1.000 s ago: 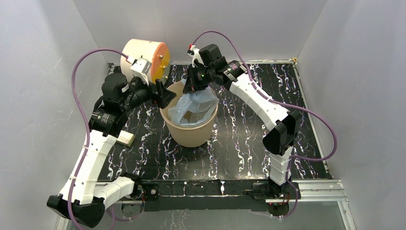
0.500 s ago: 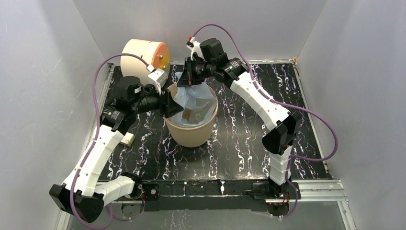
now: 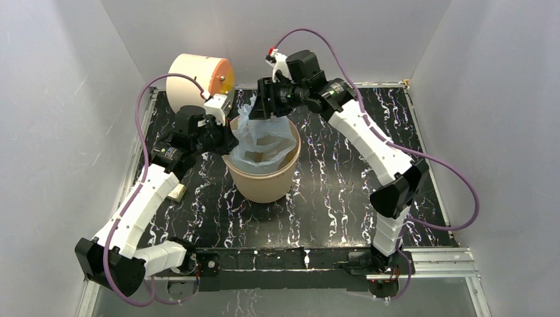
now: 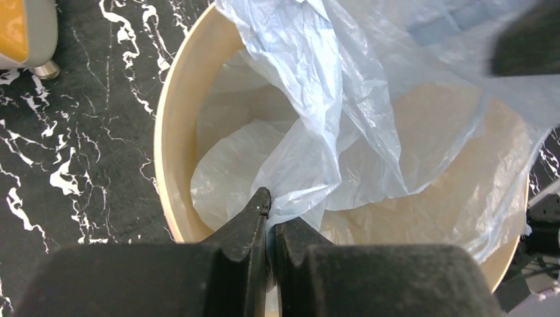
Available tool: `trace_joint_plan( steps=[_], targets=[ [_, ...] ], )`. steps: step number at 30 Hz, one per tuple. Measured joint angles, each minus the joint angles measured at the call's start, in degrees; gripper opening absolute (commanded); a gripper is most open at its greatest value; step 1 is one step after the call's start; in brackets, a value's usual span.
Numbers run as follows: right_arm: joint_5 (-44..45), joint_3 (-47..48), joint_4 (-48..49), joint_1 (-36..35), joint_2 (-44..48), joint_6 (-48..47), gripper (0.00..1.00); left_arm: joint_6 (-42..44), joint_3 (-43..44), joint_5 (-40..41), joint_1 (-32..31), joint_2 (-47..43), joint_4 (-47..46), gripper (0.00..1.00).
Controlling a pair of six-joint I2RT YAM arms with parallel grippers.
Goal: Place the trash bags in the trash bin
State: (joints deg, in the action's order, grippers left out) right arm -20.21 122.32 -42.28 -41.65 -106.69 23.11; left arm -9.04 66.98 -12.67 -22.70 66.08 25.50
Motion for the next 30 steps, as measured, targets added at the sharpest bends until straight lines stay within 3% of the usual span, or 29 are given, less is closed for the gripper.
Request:
trace_joint_plan(
  steps=[4,7,14,20,27,30],
  targets=[
    [2.99,-1.29,-3.3,0.76,4.0,-3.52,0.46,-0.9,0.0,2.58,0.0,-0.39,-0.24,0.2],
    [3.74,-3.74,-4.83,0.94,6.78,-5.53,0.55,-1.36,0.0,3.04,0.0,-1.75,-0.22,0.37],
    [1.99,-11.5,-7.45,0.92,7.87,-8.37,0.56,-0.9,0.59,0.66,0.02,-4.33,0.94,0.64],
    [-0.85,-13.35,-8.63,0.68,7.19,-9.14,0.46,-0.9,4.2,-5.7,0.0,-1.27,1.66,0.7],
    [3.56,-10.71,-9.09,-3.63,0.59,-9.79,0.51,0.02,10.1,-7.04,0.02,1.62,2.14,0.61],
    [6.23,-10.58,-8.96,-5.51,-1.38,-9.81,0.48,0.35,9.99,-6.91,0.02,1.6,2.75,0.66]
  ],
)
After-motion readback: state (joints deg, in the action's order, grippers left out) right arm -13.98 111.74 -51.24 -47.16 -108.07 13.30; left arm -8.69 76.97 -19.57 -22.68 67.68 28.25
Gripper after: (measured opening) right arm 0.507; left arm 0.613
